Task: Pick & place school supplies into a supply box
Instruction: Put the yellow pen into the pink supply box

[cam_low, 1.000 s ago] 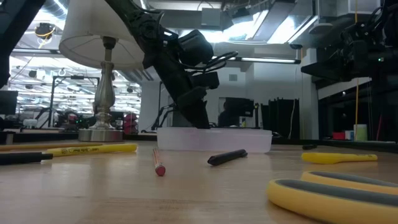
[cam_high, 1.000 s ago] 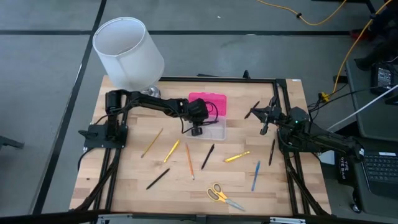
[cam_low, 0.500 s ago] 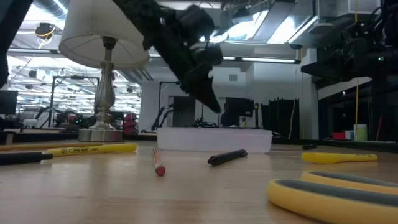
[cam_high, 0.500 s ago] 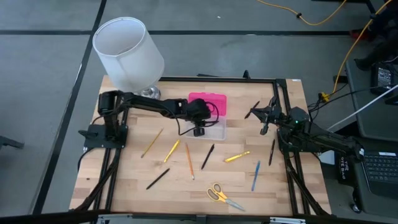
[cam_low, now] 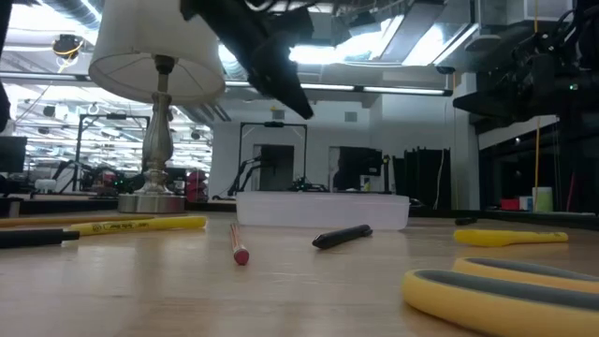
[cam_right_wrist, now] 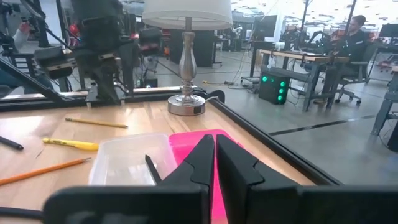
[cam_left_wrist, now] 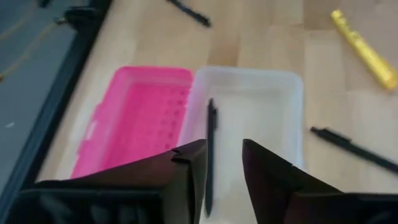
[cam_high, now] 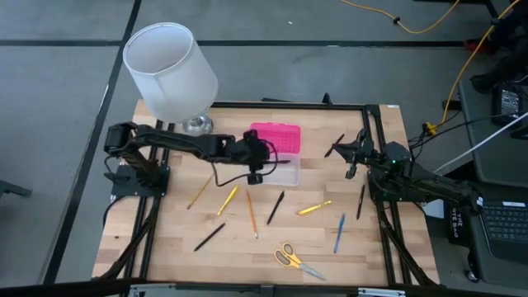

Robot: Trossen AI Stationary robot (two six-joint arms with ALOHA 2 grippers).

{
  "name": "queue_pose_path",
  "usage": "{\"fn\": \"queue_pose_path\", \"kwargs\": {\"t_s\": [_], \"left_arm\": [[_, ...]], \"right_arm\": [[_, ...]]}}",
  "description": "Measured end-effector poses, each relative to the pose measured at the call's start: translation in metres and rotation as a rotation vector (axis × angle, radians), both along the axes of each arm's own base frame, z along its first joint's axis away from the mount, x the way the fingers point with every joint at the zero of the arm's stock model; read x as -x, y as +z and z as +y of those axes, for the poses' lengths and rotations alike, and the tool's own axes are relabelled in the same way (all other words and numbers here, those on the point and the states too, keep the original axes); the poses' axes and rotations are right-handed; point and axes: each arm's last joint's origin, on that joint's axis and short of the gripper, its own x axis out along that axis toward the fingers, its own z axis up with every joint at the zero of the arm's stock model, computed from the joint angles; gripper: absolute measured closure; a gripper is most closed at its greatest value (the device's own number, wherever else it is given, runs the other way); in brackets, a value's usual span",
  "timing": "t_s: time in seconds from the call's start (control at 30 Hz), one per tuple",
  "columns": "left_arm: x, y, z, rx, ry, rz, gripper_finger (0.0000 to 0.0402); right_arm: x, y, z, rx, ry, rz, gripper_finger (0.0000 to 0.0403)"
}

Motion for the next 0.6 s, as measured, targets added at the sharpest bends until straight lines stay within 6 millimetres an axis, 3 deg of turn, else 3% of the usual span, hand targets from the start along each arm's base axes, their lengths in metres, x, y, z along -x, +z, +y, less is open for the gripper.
{"fn": "queue_pose_path", "kwargs": {"t_s": [0.13, 0.43, 0.6], "left_arm": [[0.011, -0.001, -0.016, -0.022, -0.019, -0.071, 0.0323], [0.035, -0.024, -0.053, 0.023, -0.166, -0.279, 0.0349], [0.051, -0.032, -0.068, 0.077, -0.154, -0.339, 0.0358]], "right_arm": [[0.0, 0.0, 0.0, -0.013, 0.014, -0.003, 0.0395], [-0.001, -0.003, 0.003, -0.047, 0.1, 0.02, 0.0391], [-0.001, -0.004, 0.003, -0.044, 0.099, 0.032, 0.0398]]}}
